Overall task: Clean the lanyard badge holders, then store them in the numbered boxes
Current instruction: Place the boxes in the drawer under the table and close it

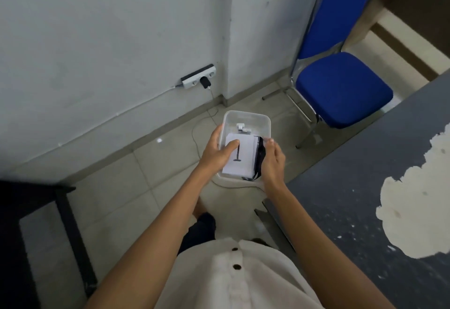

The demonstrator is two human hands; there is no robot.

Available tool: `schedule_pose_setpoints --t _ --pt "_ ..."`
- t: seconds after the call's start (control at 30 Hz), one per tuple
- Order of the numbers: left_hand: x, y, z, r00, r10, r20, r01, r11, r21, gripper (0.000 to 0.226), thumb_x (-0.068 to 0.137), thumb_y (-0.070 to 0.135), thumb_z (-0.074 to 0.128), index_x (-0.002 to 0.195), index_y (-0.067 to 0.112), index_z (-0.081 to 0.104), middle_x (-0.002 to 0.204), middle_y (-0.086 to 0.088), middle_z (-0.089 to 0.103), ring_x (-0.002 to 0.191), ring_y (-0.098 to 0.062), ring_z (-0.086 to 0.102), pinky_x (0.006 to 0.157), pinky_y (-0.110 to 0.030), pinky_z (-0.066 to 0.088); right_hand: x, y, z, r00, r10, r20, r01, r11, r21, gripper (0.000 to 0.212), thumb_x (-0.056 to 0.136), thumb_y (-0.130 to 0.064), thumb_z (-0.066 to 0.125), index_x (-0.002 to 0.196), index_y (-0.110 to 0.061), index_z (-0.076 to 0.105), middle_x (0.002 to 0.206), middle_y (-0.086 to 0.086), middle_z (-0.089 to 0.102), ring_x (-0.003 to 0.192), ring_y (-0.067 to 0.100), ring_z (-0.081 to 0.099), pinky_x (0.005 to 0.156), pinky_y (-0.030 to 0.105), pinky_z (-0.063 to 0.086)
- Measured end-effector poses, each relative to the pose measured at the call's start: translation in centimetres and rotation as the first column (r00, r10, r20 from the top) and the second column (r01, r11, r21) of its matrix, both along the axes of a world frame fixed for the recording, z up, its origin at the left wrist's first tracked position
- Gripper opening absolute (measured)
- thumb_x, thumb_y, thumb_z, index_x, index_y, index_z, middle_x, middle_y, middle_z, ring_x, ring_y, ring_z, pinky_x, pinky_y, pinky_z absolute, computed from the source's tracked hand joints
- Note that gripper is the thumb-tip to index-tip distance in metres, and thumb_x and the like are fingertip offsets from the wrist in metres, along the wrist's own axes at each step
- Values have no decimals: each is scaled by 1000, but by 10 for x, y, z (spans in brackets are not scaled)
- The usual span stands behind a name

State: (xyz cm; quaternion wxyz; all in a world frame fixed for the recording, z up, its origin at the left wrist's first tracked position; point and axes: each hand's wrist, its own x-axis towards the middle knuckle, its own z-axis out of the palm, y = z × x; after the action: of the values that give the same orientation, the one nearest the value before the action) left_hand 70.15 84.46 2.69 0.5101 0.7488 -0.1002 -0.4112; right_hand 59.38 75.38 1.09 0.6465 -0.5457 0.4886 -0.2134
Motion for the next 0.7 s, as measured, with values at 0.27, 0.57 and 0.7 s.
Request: schedule_pose_setpoints --t 0.27,0.57,0.7 --pt "78 -74 4 948 -312 -63 310 950 -43 60 90 41 60 143 33 34 122 7 61 105 -8 63 91 -31 52 54 -39 3 928 -371 7 371 928 5 27 103 -27 36 102 -16 61 87 -6 65 72 -3 62 65 14 50" --pt "107 -192 -16 790 -611 -54 613 790 19 54 94 37 54 145 34 35 121 2 64 99 -10 66 84 -29 55 72 -108 -28 782 -623 -17 623 782 -17 29 103 -31 35 111 -18 60 96 -7 65 84 -1 62 72 16 50" --pt "105 -235 -26 667 -742 -68 745 664 62 59 90 43 54 145 41 32 119 3 65 103 -15 65 92 -43 54 71 -129 -42 700 -711 -65 712 702 -11 31 102 -35 34 112 -21 60 102 -3 66 97 13 63 85 29 52"
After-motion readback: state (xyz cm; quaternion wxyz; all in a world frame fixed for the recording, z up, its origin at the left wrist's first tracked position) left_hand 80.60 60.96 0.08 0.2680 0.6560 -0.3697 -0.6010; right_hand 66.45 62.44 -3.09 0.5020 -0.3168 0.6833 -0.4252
